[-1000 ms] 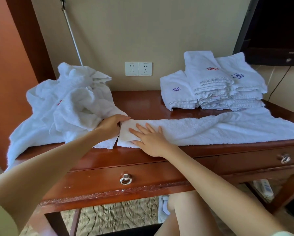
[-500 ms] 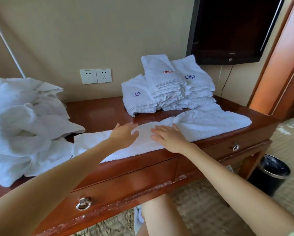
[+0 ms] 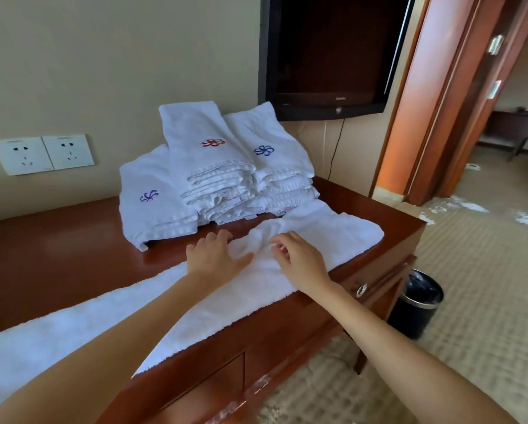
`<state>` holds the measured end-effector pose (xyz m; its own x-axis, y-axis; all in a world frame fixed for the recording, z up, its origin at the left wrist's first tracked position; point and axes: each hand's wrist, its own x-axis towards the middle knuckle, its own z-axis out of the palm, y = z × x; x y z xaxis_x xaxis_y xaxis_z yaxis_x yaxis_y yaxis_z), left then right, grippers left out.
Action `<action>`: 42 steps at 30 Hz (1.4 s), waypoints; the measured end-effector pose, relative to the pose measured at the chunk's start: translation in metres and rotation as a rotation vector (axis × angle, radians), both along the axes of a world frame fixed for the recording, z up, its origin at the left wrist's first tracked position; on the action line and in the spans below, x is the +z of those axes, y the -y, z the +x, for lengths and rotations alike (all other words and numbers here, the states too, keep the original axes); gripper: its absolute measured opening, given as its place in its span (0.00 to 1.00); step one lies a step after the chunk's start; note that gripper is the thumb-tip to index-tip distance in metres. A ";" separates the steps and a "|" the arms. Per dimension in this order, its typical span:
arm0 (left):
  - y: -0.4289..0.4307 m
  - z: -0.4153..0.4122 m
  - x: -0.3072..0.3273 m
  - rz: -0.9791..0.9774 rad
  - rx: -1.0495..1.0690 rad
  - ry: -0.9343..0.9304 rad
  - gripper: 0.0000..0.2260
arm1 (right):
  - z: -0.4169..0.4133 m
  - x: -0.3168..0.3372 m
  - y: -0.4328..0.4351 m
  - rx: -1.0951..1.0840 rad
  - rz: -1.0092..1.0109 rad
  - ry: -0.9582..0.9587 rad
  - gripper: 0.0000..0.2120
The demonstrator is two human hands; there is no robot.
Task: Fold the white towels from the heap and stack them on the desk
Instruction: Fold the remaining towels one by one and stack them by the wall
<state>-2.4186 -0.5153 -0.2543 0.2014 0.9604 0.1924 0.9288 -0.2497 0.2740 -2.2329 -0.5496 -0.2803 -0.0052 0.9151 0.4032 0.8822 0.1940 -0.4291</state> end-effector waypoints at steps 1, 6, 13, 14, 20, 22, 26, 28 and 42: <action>-0.006 0.005 0.000 -0.025 -0.002 -0.064 0.31 | 0.007 0.003 -0.007 -0.014 -0.007 -0.008 0.12; -0.041 0.046 0.001 -0.193 -0.034 -0.087 0.28 | 0.035 0.016 -0.047 -0.039 -0.037 0.009 0.11; -0.066 0.076 -0.018 -0.059 -0.085 0.170 0.14 | 0.064 -0.009 -0.080 -0.107 0.091 -0.137 0.10; -0.066 0.077 -0.020 -0.005 -0.083 0.181 0.13 | 0.064 -0.010 -0.083 -0.108 0.126 -0.147 0.11; -0.057 0.084 -0.027 0.376 -0.328 0.213 0.11 | 0.064 -0.014 -0.085 -0.096 0.232 -0.045 0.33; -0.056 0.084 -0.028 0.429 -0.460 0.221 0.16 | 0.066 -0.014 -0.087 -0.053 0.305 -0.002 0.37; -0.045 0.084 -0.019 0.251 -0.608 0.166 0.27 | 0.068 -0.011 -0.083 0.006 0.345 -0.216 0.30; -0.045 0.084 -0.018 0.196 -0.653 0.095 0.29 | 0.073 -0.006 -0.079 -0.053 0.304 -0.644 0.25; -0.038 0.087 -0.025 0.214 -0.801 0.038 0.26 | 0.081 -0.008 -0.090 -0.401 0.094 -0.648 0.18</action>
<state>-2.3313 -0.4769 -0.2795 0.7984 0.4708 0.3753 0.4388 -0.8818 0.1729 -2.1522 -0.4592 -0.2887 0.5841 0.7588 0.2883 0.4703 -0.0268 -0.8821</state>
